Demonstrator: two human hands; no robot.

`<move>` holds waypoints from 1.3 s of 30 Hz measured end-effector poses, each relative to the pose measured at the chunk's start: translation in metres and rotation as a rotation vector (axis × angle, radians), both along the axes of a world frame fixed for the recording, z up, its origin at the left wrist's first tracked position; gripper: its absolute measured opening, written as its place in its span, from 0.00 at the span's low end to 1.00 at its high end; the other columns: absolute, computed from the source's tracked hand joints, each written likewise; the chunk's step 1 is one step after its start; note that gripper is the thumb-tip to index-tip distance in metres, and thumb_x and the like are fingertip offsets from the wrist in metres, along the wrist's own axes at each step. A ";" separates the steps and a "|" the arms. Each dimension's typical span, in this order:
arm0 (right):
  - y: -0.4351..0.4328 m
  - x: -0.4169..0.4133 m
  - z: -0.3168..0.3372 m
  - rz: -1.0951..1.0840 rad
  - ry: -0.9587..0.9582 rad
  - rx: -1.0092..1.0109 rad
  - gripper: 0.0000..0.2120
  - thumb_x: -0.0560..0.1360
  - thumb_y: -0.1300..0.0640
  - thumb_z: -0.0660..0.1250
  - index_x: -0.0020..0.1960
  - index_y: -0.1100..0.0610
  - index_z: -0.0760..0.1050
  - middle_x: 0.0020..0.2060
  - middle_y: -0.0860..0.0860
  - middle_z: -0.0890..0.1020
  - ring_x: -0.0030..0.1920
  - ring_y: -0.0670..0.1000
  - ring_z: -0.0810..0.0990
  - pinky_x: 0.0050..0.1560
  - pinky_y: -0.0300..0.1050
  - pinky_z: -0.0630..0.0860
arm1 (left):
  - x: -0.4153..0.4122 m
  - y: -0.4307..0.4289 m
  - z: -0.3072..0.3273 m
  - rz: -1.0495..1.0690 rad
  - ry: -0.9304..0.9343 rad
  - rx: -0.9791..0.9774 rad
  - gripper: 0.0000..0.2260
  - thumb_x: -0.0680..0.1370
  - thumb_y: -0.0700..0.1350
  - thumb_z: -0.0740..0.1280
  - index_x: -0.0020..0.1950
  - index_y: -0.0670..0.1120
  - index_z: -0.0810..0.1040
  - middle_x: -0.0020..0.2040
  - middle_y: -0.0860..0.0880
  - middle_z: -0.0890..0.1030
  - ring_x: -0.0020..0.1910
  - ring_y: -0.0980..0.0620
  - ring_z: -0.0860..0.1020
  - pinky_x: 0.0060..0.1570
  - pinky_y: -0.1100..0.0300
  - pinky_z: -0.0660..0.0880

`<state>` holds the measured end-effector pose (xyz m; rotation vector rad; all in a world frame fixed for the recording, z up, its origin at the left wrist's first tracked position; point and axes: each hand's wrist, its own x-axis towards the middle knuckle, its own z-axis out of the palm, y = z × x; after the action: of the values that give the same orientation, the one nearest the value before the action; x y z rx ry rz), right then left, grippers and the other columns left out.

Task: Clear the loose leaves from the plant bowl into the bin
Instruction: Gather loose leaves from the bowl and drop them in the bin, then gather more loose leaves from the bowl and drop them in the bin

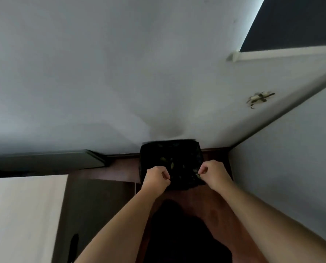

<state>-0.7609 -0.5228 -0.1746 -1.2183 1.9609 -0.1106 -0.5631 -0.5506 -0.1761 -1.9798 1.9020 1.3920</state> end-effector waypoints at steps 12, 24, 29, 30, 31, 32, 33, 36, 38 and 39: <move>-0.039 0.015 -0.047 0.014 -0.117 0.133 0.22 0.73 0.64 0.66 0.66 0.54 0.68 0.58 0.59 0.78 0.53 0.59 0.80 0.51 0.51 0.78 | 0.005 -0.051 -0.043 -0.031 -0.089 0.037 0.23 0.76 0.51 0.68 0.69 0.48 0.67 0.64 0.46 0.73 0.60 0.47 0.75 0.54 0.55 0.74; -0.069 0.049 0.082 0.303 -0.046 -0.044 0.13 0.74 0.60 0.65 0.57 0.55 0.77 0.60 0.54 0.79 0.60 0.53 0.78 0.60 0.45 0.73 | 0.048 -0.036 0.097 -0.032 -0.237 -0.145 0.22 0.76 0.52 0.66 0.69 0.49 0.69 0.67 0.45 0.72 0.67 0.44 0.69 0.65 0.50 0.70; -0.085 0.133 0.154 0.545 -0.085 -0.216 0.14 0.72 0.65 0.62 0.55 0.58 0.78 0.57 0.56 0.81 0.57 0.56 0.78 0.58 0.44 0.73 | 0.121 0.008 0.177 0.222 -0.342 -0.368 0.20 0.74 0.50 0.66 0.66 0.50 0.72 0.66 0.45 0.74 0.68 0.43 0.69 0.67 0.52 0.66; -0.081 0.157 0.164 0.601 -0.098 -0.242 0.14 0.72 0.64 0.62 0.55 0.57 0.79 0.57 0.56 0.81 0.57 0.56 0.78 0.59 0.44 0.73 | 0.142 0.027 0.187 0.290 -0.362 -0.398 0.19 0.75 0.50 0.65 0.66 0.50 0.72 0.66 0.45 0.74 0.68 0.43 0.69 0.67 0.53 0.65; -0.076 0.178 0.172 0.655 -0.108 -0.268 0.13 0.72 0.63 0.63 0.55 0.57 0.79 0.57 0.56 0.81 0.58 0.56 0.79 0.59 0.44 0.73 | 0.160 0.046 0.195 0.353 -0.380 -0.403 0.19 0.75 0.49 0.65 0.65 0.49 0.72 0.67 0.46 0.73 0.68 0.44 0.69 0.67 0.53 0.66; -0.066 0.205 0.180 0.728 -0.124 -0.293 0.13 0.72 0.62 0.63 0.55 0.56 0.79 0.58 0.56 0.81 0.58 0.56 0.79 0.59 0.44 0.73 | 0.183 0.071 0.203 0.436 -0.414 -0.396 0.18 0.76 0.50 0.65 0.66 0.49 0.72 0.67 0.47 0.73 0.68 0.44 0.69 0.66 0.53 0.67; -0.054 0.230 0.188 0.805 -0.138 -0.311 0.13 0.72 0.62 0.63 0.56 0.55 0.78 0.58 0.55 0.81 0.59 0.56 0.78 0.59 0.45 0.73 | 0.204 0.097 0.209 0.516 -0.456 -0.383 0.18 0.76 0.50 0.65 0.66 0.50 0.71 0.67 0.47 0.73 0.67 0.44 0.70 0.64 0.52 0.68; -0.011 0.302 0.205 1.043 -0.141 -0.333 0.16 0.74 0.58 0.64 0.61 0.53 0.75 0.60 0.55 0.80 0.59 0.55 0.78 0.60 0.44 0.74 | 0.260 0.177 0.225 0.726 -0.549 -0.331 0.19 0.76 0.52 0.65 0.66 0.50 0.71 0.67 0.47 0.73 0.68 0.45 0.70 0.65 0.53 0.68; 0.022 0.341 0.212 1.190 -0.123 -0.341 0.17 0.75 0.55 0.64 0.64 0.50 0.73 0.58 0.56 0.81 0.57 0.55 0.79 0.58 0.45 0.76 | 0.287 0.229 0.232 0.850 -0.578 -0.282 0.20 0.76 0.52 0.65 0.67 0.49 0.71 0.68 0.47 0.72 0.69 0.46 0.69 0.66 0.53 0.68; 0.039 0.361 0.214 1.253 -0.117 -0.343 0.17 0.75 0.54 0.64 0.64 0.49 0.72 0.57 0.55 0.81 0.57 0.55 0.79 0.57 0.46 0.76 | 0.299 0.255 0.234 0.905 -0.586 -0.260 0.20 0.76 0.52 0.64 0.67 0.49 0.71 0.67 0.46 0.72 0.69 0.45 0.69 0.66 0.52 0.68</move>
<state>-0.4003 -0.4836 0.0394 -2.3704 0.8093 0.1321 -0.2646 -0.2955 0.0584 -3.1078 0.9759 0.4719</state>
